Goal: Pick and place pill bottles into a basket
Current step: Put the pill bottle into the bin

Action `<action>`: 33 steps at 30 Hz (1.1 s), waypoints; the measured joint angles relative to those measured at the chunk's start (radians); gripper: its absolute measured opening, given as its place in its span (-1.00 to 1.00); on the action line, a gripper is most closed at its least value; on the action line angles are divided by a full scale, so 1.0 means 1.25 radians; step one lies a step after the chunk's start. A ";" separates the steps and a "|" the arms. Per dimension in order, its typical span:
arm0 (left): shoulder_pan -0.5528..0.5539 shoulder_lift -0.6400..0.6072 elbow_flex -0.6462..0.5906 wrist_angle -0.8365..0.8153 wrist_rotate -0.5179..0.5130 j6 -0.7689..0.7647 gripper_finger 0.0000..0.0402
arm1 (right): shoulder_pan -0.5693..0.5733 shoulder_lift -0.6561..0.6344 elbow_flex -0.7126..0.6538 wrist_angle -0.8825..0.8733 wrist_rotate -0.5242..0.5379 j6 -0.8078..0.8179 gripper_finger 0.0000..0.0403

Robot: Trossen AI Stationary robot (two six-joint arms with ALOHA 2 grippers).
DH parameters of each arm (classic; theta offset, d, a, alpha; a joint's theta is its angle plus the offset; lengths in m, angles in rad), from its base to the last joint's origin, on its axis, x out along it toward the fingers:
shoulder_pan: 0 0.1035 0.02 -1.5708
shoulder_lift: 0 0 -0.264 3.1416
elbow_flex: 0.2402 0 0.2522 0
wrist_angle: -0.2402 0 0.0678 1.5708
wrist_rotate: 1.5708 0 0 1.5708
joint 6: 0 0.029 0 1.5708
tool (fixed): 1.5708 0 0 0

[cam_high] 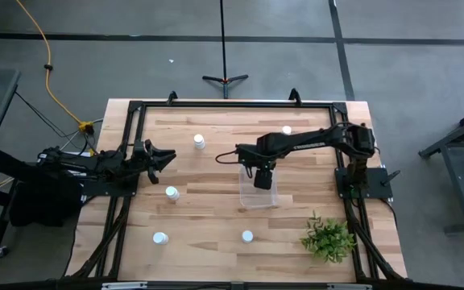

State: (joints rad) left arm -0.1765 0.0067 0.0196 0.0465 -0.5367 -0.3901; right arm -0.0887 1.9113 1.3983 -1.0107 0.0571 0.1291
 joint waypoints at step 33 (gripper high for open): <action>0.000 0.000 0.000 0.000 -0.002 0.000 -0.38 | -0.002 0.006 0.016 -0.058 -0.005 0.004 0.08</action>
State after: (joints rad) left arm -0.1764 0.0069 0.0196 0.0463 -0.5392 -0.3903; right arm -0.0914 1.9186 1.4182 -1.0835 0.0512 0.1336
